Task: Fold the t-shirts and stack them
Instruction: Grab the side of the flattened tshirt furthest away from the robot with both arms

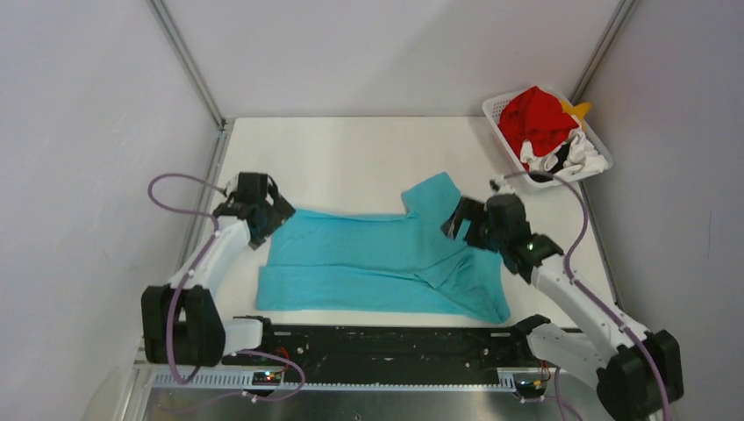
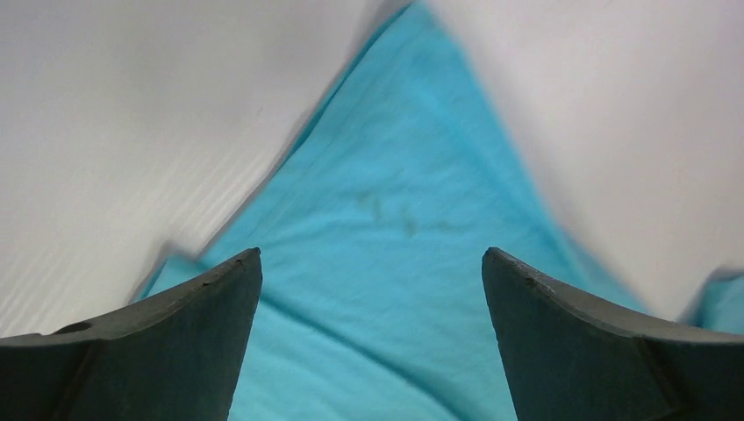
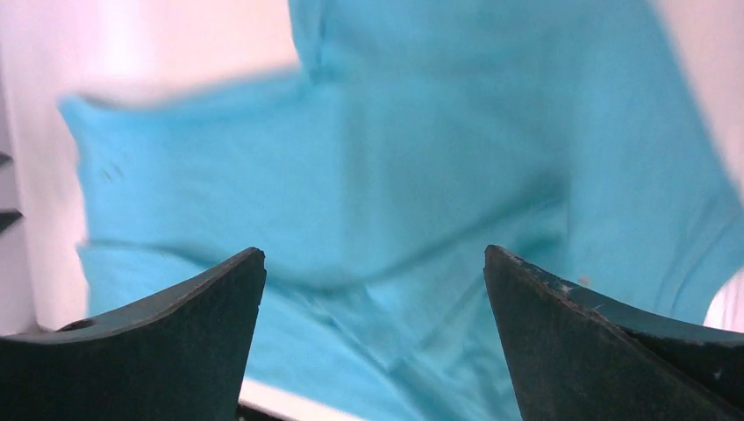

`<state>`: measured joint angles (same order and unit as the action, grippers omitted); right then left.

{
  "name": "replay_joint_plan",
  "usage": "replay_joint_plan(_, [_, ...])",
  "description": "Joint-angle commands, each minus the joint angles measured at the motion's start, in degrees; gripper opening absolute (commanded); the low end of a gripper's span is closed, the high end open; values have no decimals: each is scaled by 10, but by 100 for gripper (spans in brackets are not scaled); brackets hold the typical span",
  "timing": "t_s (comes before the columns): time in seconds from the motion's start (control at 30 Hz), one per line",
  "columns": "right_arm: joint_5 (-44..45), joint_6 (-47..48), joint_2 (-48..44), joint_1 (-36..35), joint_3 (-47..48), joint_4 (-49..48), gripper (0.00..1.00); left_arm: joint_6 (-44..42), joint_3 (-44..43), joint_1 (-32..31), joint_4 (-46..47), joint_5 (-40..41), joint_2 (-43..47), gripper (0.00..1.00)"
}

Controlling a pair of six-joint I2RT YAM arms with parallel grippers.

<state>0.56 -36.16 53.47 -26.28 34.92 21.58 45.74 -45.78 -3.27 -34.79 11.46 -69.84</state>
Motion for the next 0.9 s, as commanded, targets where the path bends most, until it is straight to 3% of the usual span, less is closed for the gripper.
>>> replay_joint_plan(0.0, [-19, 57, 106, 72, 96, -78, 100, -25, -107, 15, 9, 12, -91, 100])
replay_joint_plan(0.3, [-78, 112, 319, 122, 250, -163, 99, -55, -303, 66, -16, -50, -343, 100])
replay_joint_plan(0.6, [-78, 114, 356, 134, 256, -168, 99, -54, -290, 72, -19, -91, -380, 95])
replay_joint_plan(0.87, [-97, 107, 359, 134, 256, -161, 99, -59, -260, 64, -19, -84, -376, 63])
